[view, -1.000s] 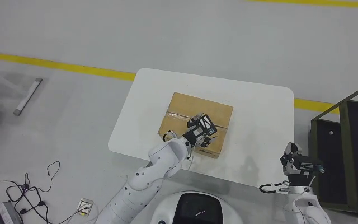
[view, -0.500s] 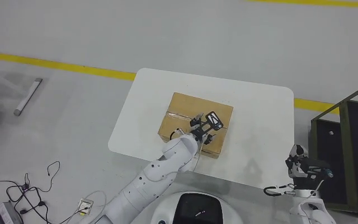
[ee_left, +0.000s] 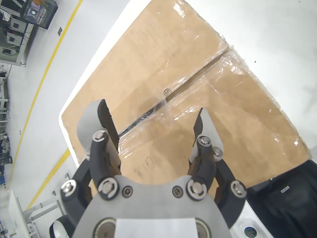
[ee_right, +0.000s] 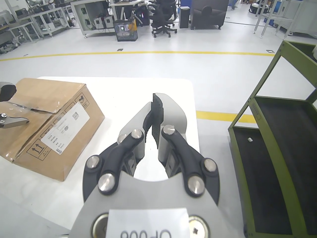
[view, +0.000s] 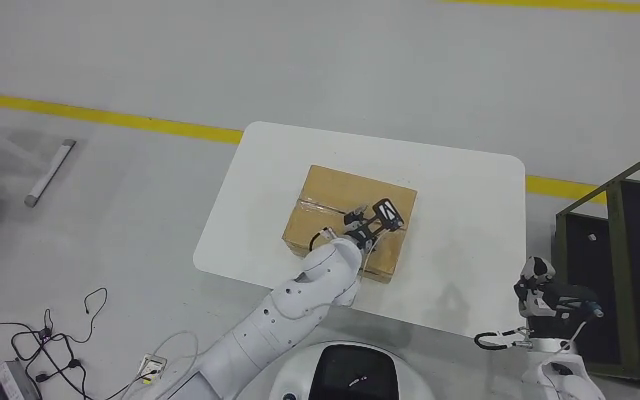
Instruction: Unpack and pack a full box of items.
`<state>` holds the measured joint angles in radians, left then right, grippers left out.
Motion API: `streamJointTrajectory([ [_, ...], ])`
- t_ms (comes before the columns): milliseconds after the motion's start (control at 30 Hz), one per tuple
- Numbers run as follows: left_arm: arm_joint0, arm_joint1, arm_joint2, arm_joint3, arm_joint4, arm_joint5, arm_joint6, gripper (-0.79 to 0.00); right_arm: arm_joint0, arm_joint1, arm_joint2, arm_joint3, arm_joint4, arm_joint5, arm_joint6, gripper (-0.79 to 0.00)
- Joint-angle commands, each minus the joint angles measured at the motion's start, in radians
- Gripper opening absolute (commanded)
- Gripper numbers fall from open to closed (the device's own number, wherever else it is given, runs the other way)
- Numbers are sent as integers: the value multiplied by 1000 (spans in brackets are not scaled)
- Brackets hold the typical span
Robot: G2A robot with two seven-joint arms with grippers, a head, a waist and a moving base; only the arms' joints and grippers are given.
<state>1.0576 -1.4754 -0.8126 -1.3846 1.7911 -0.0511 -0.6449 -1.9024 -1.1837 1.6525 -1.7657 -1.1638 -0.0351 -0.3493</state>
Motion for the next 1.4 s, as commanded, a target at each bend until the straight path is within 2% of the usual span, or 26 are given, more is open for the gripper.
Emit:
streamJointTrajectory([
  [0, -2, -2, 0, 0, 7, -1, -4, -212, -1, -1, 2, -2, 1, -3, 1, -785],
  [100, -1, -4, -1, 0, 16, -9, -12, -234, -1, -3, 5, -3, 4, -5, 0, -785],
  [167, 1, -5, -2, -2, 22, -19, -17, -345, -1, -4, 6, -3, 7, -6, 2, -785],
  [200, 2, -5, -2, -3, 25, -24, -19, -348, 0, -5, 7, -3, 7, -7, 3, -785],
  [233, 3, -6, -1, -4, 28, -29, -20, -397, 1, -5, 7, -3, 8, -8, 3, -785],
  [367, 7, -8, -3, -1, 36, -42, -23, -462, 4, -8, 5, -5, 10, -10, 8, -785],
  [400, 6, -8, -5, 3, 36, -43, -24, -520, 5, -9, 4, -6, 9, -10, 9, -785],
  [467, 2, -10, -8, 11, 45, -41, -25, -563, 6, -10, 2, -8, 6, -9, 11, -785],
  [567, 0, -12, -13, 19, 48, -42, -21, -785, 7, -12, 0, -9, 3, -10, 13, -785],
  [867, 16, -9, -70, -18, 31, -27, 22, -785, 20, -18, -14, -3, -7, -7, 25, -785],
  [1167, 91, 20, -233, -162, -25, -40, 38, -785, 43, -24, -43, 15, -6, -20, 55, -785],
  [1367, 153, 42, -337, -245, -5, -58, 50, -785, 65, -29, -67, 23, -2, -37, 76, -785],
])
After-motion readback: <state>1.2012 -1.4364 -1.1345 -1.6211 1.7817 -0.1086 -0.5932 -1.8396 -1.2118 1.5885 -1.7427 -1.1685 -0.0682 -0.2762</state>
